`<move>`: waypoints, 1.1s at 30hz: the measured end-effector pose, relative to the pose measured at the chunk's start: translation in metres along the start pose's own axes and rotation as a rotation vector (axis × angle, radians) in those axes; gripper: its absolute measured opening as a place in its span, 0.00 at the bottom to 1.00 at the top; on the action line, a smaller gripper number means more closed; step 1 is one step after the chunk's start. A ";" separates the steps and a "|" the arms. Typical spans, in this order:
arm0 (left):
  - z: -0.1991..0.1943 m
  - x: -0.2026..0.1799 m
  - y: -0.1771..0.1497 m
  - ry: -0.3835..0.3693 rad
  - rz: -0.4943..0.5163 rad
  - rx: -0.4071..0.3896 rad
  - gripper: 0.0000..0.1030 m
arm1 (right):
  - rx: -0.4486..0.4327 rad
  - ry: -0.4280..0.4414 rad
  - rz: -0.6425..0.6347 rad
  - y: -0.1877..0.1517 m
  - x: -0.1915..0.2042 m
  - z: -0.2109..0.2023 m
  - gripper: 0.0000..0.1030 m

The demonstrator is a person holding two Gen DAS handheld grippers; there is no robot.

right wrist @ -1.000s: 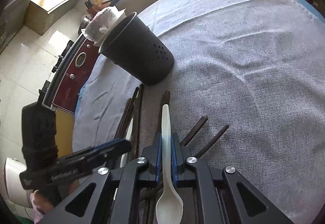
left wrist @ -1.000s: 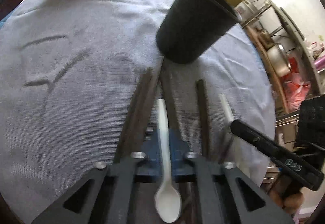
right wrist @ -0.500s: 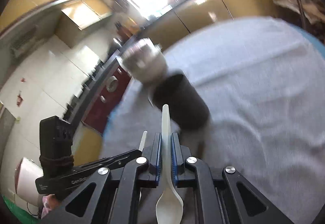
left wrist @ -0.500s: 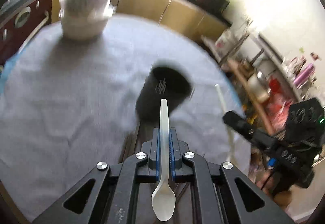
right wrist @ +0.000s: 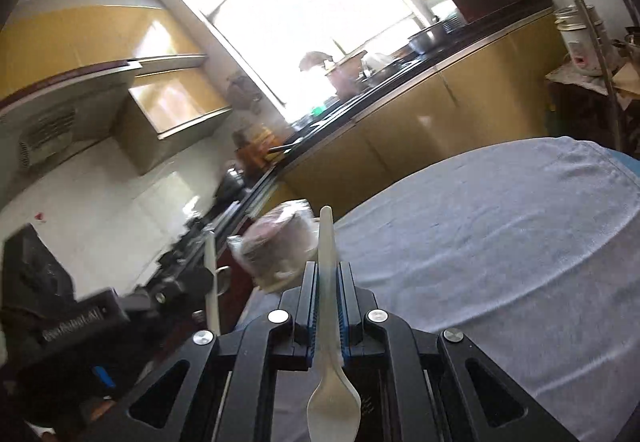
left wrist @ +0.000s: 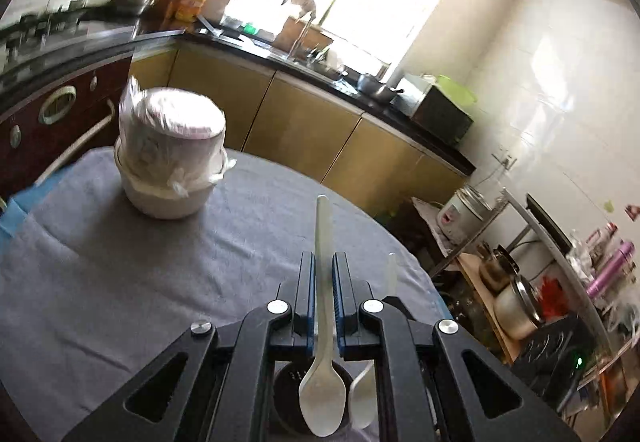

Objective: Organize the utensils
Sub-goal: 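Lift both spoons over the black holder and open both tools to drop them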

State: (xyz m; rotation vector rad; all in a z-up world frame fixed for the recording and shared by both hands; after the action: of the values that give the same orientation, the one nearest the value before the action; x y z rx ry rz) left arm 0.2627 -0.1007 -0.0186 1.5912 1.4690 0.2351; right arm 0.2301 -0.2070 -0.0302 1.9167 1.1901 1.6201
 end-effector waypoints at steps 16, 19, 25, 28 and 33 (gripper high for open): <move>0.019 0.017 -0.057 0.018 0.034 -0.091 0.09 | -0.024 -0.089 -0.156 -0.030 -0.017 0.004 0.10; 0.016 0.016 -0.064 0.034 0.060 -0.083 0.09 | -0.005 -0.107 -0.183 -0.035 -0.017 0.005 0.10; -0.022 0.019 -0.074 0.027 0.104 -0.095 0.09 | 0.063 -0.058 -0.144 -0.043 -0.017 -0.012 0.13; -0.044 0.030 -0.084 0.051 0.119 -0.072 0.14 | 0.081 -0.060 -0.074 -0.047 -0.027 -0.040 0.39; -0.075 0.052 -0.119 0.165 0.160 0.002 0.49 | 0.060 -0.096 -0.024 -0.059 -0.039 -0.098 0.57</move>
State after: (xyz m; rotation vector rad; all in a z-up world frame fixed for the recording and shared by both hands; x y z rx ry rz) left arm 0.1444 -0.0364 -0.0849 1.7263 1.4664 0.4663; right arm 0.1177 -0.2267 -0.0711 1.9855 1.2309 1.4781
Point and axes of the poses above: each gripper's, at about its wrist camera, not at the fingertips, and z roughly the way its jaws point, x to its left, y to its top, the point moved 6 cm from there along z, roughly the way its jaws point, and after that the axes turned 5 degrees about y, right-handed, at the moved point
